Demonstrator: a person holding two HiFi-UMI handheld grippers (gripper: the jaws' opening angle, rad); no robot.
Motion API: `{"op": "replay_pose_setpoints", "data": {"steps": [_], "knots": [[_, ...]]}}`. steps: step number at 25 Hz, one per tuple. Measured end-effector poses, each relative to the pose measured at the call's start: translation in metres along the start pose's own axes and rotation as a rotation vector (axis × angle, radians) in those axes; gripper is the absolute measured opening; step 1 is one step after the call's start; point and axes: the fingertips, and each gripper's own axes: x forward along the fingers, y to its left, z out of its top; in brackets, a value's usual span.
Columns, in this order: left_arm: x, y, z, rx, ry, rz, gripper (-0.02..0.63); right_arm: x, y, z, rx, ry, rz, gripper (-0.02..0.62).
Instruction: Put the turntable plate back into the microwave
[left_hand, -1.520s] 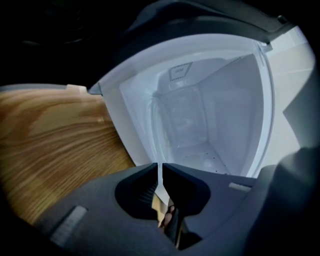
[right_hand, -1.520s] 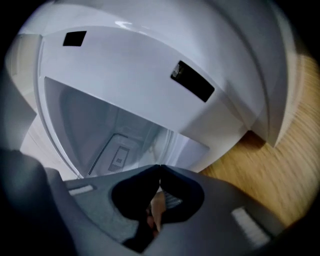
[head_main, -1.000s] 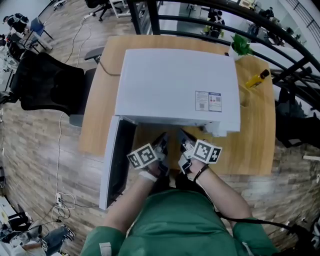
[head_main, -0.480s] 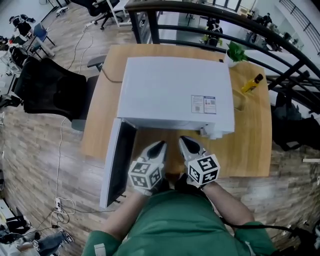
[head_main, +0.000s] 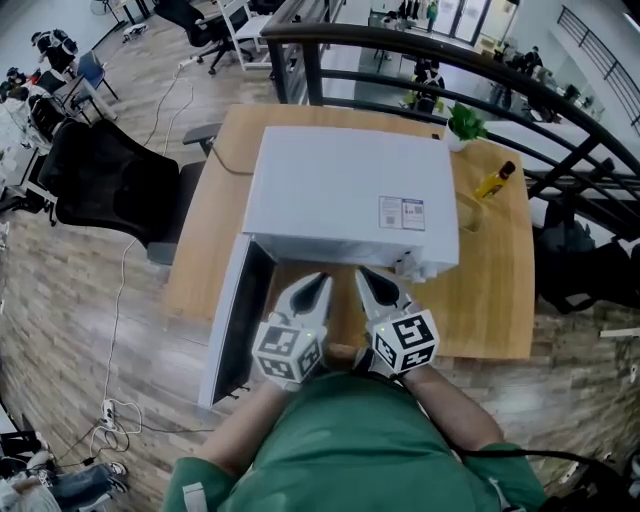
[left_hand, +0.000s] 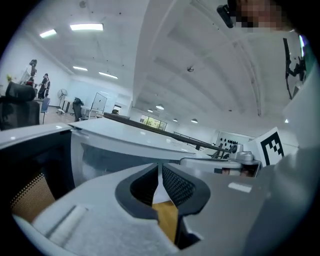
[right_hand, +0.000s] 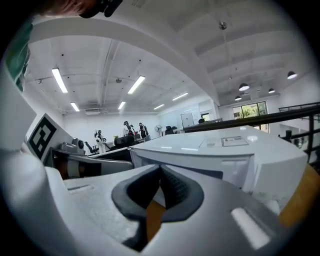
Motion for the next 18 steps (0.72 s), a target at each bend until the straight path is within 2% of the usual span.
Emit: {"op": "replay_pose_setpoints", "data": {"steps": [5,11,18], "knots": [[-0.006,0.007,0.013,0.017,-0.035,0.021,0.035,-0.006,-0.003,0.013,-0.027,-0.010,-0.029,0.003],[-0.014,0.005,0.021,0.030,-0.067,0.028,0.035,-0.011,0.000,0.024,-0.053,-0.043,-0.015,0.003],[-0.016,0.004,0.021,0.032,-0.067,0.036,0.035,-0.016,0.000,0.033,-0.081,-0.060,-0.035,0.003]]}}
